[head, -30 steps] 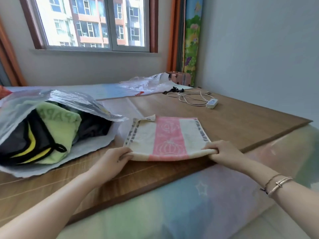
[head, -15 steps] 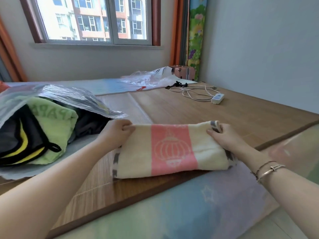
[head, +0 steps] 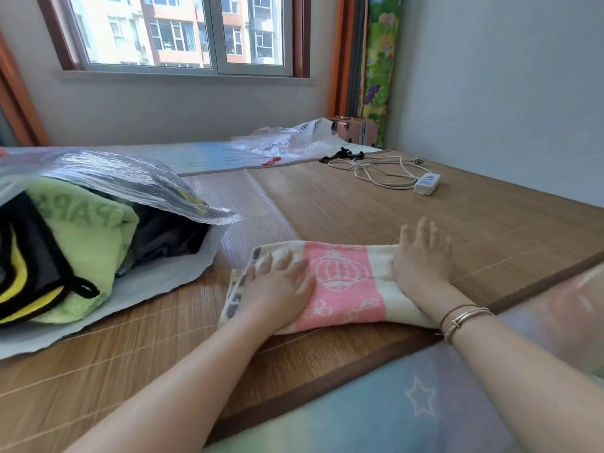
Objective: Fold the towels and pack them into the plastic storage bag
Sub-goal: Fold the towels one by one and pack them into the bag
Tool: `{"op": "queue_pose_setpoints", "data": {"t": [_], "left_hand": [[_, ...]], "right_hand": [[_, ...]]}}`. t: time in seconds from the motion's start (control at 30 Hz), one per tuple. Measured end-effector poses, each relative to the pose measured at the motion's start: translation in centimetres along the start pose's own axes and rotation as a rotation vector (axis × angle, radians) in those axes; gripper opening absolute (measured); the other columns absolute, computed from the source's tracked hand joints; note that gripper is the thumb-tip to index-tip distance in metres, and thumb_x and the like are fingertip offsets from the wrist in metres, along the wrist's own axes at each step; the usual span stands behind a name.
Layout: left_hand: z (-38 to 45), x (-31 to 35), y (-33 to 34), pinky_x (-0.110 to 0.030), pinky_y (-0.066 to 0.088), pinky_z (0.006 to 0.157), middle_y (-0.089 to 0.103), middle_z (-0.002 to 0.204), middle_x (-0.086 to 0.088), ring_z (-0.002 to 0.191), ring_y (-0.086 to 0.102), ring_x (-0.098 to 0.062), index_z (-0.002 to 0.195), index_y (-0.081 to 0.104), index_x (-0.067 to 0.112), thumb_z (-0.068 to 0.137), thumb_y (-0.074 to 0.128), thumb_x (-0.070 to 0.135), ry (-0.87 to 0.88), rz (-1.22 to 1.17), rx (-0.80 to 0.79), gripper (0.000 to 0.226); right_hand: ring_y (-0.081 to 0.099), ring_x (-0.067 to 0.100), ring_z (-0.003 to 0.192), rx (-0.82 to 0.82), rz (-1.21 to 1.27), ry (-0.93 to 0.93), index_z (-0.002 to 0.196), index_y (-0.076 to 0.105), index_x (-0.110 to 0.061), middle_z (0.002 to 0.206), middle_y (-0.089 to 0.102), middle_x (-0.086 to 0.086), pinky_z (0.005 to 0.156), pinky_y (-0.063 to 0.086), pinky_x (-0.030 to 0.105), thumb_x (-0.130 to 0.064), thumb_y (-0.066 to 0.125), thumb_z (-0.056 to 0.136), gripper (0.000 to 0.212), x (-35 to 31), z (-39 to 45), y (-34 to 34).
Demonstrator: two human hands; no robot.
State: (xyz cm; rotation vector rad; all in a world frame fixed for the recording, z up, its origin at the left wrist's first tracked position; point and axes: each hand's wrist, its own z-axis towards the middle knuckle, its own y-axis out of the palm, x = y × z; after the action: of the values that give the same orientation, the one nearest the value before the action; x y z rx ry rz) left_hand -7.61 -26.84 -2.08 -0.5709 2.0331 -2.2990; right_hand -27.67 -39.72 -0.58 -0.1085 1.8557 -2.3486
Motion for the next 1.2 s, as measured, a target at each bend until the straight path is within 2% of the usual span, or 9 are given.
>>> {"op": "queue_pose_setpoints", "data": {"t": [0.13,0.23,0.47,0.6,0.77,0.83,0.97,1.07,1.2], "left_hand": [[-1.0,-0.3,-0.5,-0.047,0.002,0.118,0.01,0.161,0.004,0.148,0.004,-0.026,0.149,0.024,0.034,0.097,0.027,0.055,-0.084,-0.052,0.045,0.057],[-2.0,-1.7,-0.7,-0.047,0.018,0.115,0.025,0.156,-0.006,0.141,0.023,-0.032,0.144,0.034,0.022,0.094,0.037,0.05,-0.201,-0.099,0.123,0.057],[-4.5,-4.2,-3.5,-0.04,0.036,0.1,0.04,0.14,-0.012,0.129,0.037,-0.033,0.139,0.032,0.006,0.085,0.058,0.038,-0.504,-0.397,0.13,0.068],[-5.9,-4.6,-5.3,-0.029,0.045,0.059,0.053,0.104,-0.012,0.08,0.054,-0.022,0.135,0.036,0.004,0.083,0.067,0.031,-0.633,-0.755,0.051,0.066],[-7.8,-4.5,-5.6,-0.028,0.051,0.056,0.065,0.101,-0.015,0.078,0.063,-0.023,0.114,0.057,0.003,0.081,0.072,0.017,-0.636,-1.114,0.043,0.038],[-8.6,-4.0,-5.8,-0.026,0.053,0.056,0.068,0.091,-0.012,0.073,0.065,-0.019,0.098,0.061,0.007,0.084,0.067,0.011,-0.542,-1.191,0.104,0.016],[-8.9,-1.7,-7.2,-0.036,0.055,0.081,0.067,0.102,-0.009,0.093,0.066,-0.022,0.102,0.059,0.013,0.086,0.065,0.011,-0.389,-1.277,0.24,0.018],[-7.2,1.2,-8.4,-0.037,0.051,0.081,0.065,0.105,-0.009,0.097,0.064,-0.024,0.111,0.058,0.015,0.086,0.067,0.013,-0.284,-1.318,0.308,0.027],[-4.1,7.2,-8.2,-0.034,0.047,0.074,0.065,0.106,0.002,0.098,0.061,-0.017,0.108,0.056,0.029,0.084,0.07,0.024,-0.159,-1.324,0.222,0.028]], "right_hand": [[0.002,0.026,0.149,-0.075,0.194,-0.238,0.15,0.021,-0.007,0.16,0.007,0.014,0.121,0.006,0.043,-0.02,0.029,0.1,0.052,-5.1,-3.1,-1.5],[-0.001,0.021,0.149,-0.174,0.233,-0.396,0.153,0.011,-0.009,0.161,0.003,0.01,0.12,0.001,0.041,-0.034,0.022,0.102,0.058,-9.1,-6.3,-0.9],[-0.003,0.016,0.149,-0.219,0.181,-0.402,0.154,0.007,-0.016,0.162,0.0,0.003,0.121,-0.001,0.041,-0.042,0.013,0.102,0.059,-9.8,-7.9,0.2],[-0.002,0.015,0.149,-0.21,0.187,-0.416,0.154,0.008,-0.017,0.162,0.002,0.002,0.121,0.0,0.041,-0.041,0.013,0.101,0.058,-9.7,-8.5,0.2],[0.005,0.016,0.148,-0.174,0.234,-0.482,0.154,0.016,-0.018,0.161,0.011,0.002,0.12,0.002,0.04,-0.04,0.016,0.102,0.057,-9.2,-9.7,0.1],[0.025,0.019,0.143,-0.125,0.36,-0.513,0.147,0.034,-0.016,0.154,0.032,0.005,0.117,0.015,0.039,-0.038,0.023,0.102,0.051,-8.6,-10.6,-0.3],[0.054,0.024,0.108,0.139,0.446,-0.54,0.12,0.057,-0.011,0.117,0.062,0.008,0.097,0.038,0.037,-0.036,0.033,0.096,0.042,-5.7,-11.8,-1.6],[0.053,0.029,0.112,0.16,0.608,-0.362,0.119,0.056,-0.007,0.117,0.061,0.012,0.096,0.036,0.037,-0.032,0.041,0.098,0.035,-1.9,-10.3,-2.5],[0.051,0.027,0.111,-0.155,1.146,0.192,0.115,0.049,-0.011,0.121,0.056,0.011,0.093,0.039,0.036,-0.042,0.035,0.1,0.037,4.0,-7.2,-3.5]]}}
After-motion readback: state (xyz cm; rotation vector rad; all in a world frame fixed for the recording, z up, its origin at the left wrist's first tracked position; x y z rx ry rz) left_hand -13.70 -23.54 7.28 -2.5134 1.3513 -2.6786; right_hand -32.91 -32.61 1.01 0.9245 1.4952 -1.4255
